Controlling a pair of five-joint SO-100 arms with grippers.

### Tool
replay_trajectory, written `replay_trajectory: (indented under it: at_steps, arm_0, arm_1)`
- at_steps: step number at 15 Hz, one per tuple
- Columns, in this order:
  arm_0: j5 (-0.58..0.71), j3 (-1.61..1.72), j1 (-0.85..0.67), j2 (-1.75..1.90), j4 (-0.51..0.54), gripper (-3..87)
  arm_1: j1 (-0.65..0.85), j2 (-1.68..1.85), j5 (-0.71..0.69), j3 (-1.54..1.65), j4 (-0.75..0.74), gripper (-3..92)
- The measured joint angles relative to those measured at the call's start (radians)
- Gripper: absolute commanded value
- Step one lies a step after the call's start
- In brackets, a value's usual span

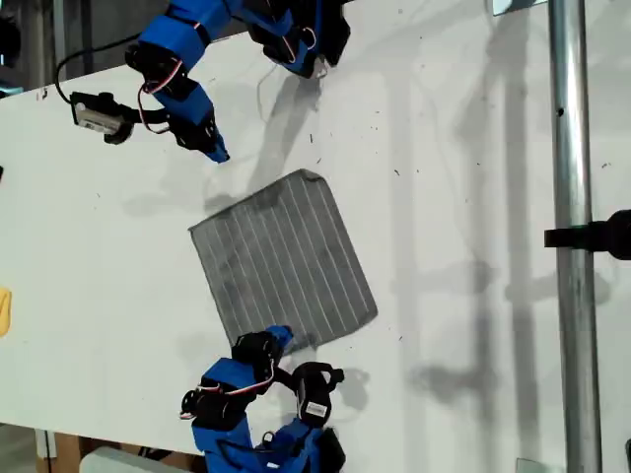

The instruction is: Grasp corners of a towel and fold twice.

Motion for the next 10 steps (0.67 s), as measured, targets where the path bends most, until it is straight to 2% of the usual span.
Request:
replay_trajectory:
  at_steps: [2,5,6,7,8,10]
  arm_0:
    - [0.003,0.006,0.000,0.095,0.063,-2.8]
    - [0.011,0.081,0.000,0.272,0.067,-2.7]
    - [0.009,0.123,0.000,0.319,0.071,-2.7]
    - [0.003,0.153,0.000,0.353,0.072,-2.7]
    - [-0.005,0.173,0.000,0.376,0.075,-2.7]
    - [-0.014,0.199,0.000,0.396,0.077,-2.7]
  arm_1:
    - [0.000,0.103,0.002,-0.041,0.089,-0.3]
    - [-0.080,0.193,0.023,-0.049,0.143,2.0]
    - [-0.123,0.204,0.026,-0.049,0.144,9.8]
    - [-0.184,0.206,0.018,-0.057,0.144,26.2]
    - [-0.247,0.204,-0.026,-0.080,0.144,34.3]
    - [-0.318,0.201,-0.141,-0.110,0.144,39.0]
